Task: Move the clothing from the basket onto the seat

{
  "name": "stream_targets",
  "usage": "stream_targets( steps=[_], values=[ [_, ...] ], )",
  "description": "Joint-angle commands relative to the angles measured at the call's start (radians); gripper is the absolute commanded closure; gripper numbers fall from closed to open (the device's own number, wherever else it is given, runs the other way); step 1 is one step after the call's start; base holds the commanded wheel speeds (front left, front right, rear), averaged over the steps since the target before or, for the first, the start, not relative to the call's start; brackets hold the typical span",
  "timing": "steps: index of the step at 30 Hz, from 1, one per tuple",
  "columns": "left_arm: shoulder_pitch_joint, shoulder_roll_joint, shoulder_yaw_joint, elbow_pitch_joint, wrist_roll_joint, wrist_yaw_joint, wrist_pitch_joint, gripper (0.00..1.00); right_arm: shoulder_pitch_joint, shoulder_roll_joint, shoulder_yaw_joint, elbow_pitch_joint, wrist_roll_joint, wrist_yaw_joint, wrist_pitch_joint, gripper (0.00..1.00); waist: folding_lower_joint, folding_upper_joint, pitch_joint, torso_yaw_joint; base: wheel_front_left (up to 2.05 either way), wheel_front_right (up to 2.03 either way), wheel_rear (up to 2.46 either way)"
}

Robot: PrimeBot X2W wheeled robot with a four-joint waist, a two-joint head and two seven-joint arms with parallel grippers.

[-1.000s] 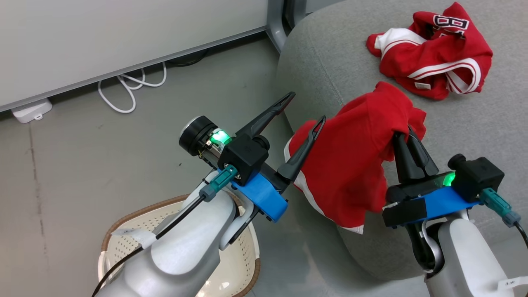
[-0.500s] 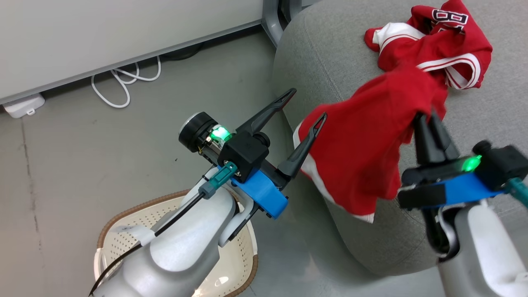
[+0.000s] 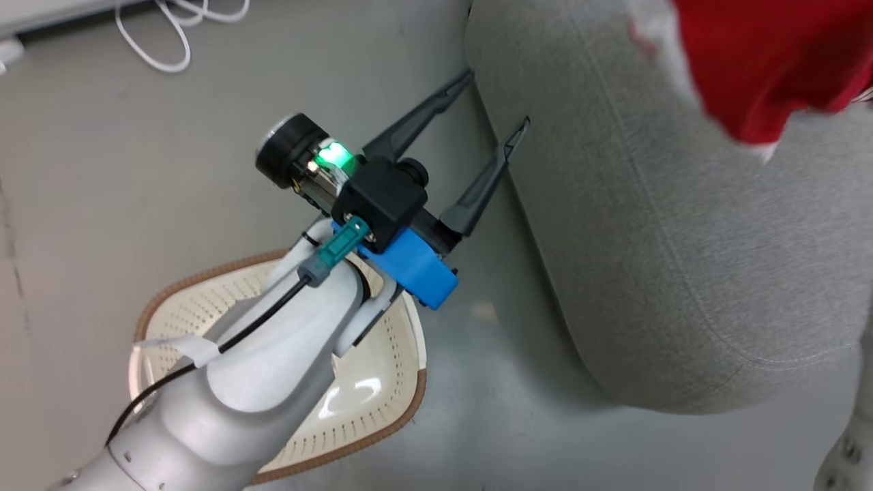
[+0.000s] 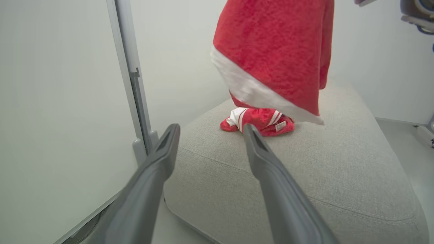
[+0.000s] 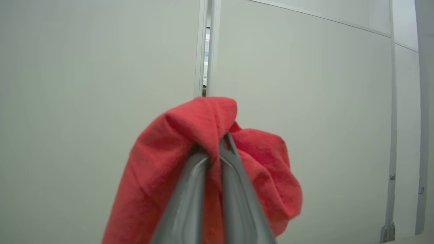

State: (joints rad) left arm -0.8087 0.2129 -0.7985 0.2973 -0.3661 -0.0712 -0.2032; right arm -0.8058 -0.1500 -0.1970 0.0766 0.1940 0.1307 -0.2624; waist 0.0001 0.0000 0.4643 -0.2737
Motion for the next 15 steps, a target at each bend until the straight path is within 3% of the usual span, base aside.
stream_targets(
  steps=[1,5,9,15],
  values=[
    [-0.017,0.006,0.003,-0.005,0.006,-0.001,0.004,0.0,-0.032,-0.009,-0.015,-0.004,0.0,0.0,-0.004,1.0,-0.0001,0.0,0.078,0.012,0.0,0.0,0.0],
    [-0.054,0.029,0.0,-0.031,0.02,-0.005,0.024,0.0,-0.172,-0.056,-0.103,0.008,0.003,0.0,-0.004,1.0,-0.0001,0.0,0.172,0.018,0.0,0.0,0.0],
    [-0.086,0.055,-0.002,-0.058,0.037,-0.004,0.043,0.0,-0.296,-0.161,-0.138,0.086,-0.007,0.0,-0.004,1.0,-0.0001,0.0,0.252,0.017,0.0,0.0,0.0],
    [-0.102,0.1,0.007,-0.093,0.047,0.001,0.068,0.0,-0.399,-0.266,-0.211,0.218,-0.018,0.0,-0.004,1.0,-0.0001,0.0,0.329,-0.003,0.0,0.0,0.0]
  ],
)
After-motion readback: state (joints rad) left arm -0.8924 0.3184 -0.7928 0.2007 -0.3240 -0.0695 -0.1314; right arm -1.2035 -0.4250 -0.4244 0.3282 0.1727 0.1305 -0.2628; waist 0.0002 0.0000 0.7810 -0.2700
